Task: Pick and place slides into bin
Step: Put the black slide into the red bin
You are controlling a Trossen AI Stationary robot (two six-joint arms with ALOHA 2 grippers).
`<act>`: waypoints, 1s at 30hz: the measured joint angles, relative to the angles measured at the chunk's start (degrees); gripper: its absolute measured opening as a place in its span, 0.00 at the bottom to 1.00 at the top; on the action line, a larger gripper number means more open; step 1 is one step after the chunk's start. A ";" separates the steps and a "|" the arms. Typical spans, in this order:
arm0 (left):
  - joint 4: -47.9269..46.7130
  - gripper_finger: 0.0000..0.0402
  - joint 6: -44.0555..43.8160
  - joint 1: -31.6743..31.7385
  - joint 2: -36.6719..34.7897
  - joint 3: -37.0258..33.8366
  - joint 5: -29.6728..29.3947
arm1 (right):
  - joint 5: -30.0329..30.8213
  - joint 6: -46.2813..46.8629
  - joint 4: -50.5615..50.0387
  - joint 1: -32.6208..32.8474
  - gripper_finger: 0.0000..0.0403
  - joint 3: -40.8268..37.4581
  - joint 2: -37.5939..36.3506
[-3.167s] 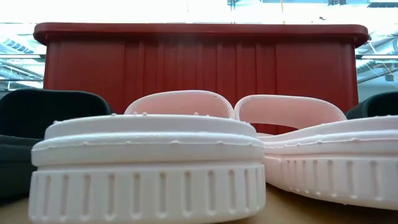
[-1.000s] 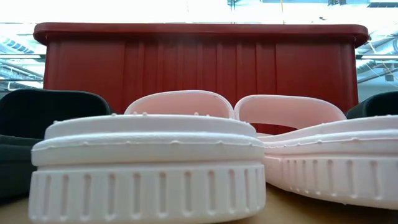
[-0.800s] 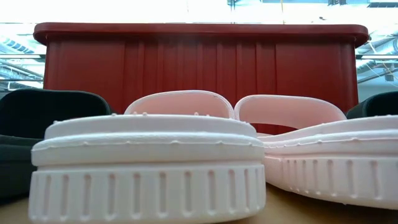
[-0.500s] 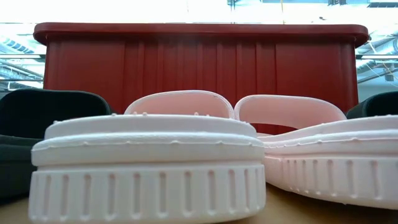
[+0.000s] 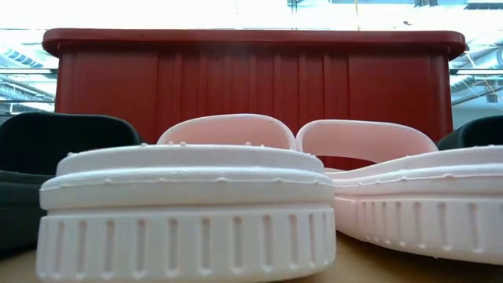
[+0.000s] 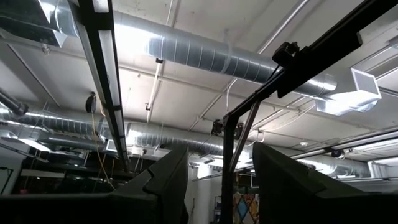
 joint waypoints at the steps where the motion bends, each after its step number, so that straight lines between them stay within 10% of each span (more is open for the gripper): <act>1: 0.02 0.46 -0.59 0.02 -0.01 0.00 -0.01 | 0.09 -0.62 0.51 0.00 0.01 0.00 -1.42; 17: 0.08 0.46 -1.21 0.01 0.00 0.00 -0.14 | 11.09 -13.17 20.66 -0.83 0.01 0.00 -19.97; 30: 0.68 0.46 -1.36 0.00 0.00 0.00 -1.97 | 11.06 -52.41 67.47 -9.68 0.01 0.00 -24.83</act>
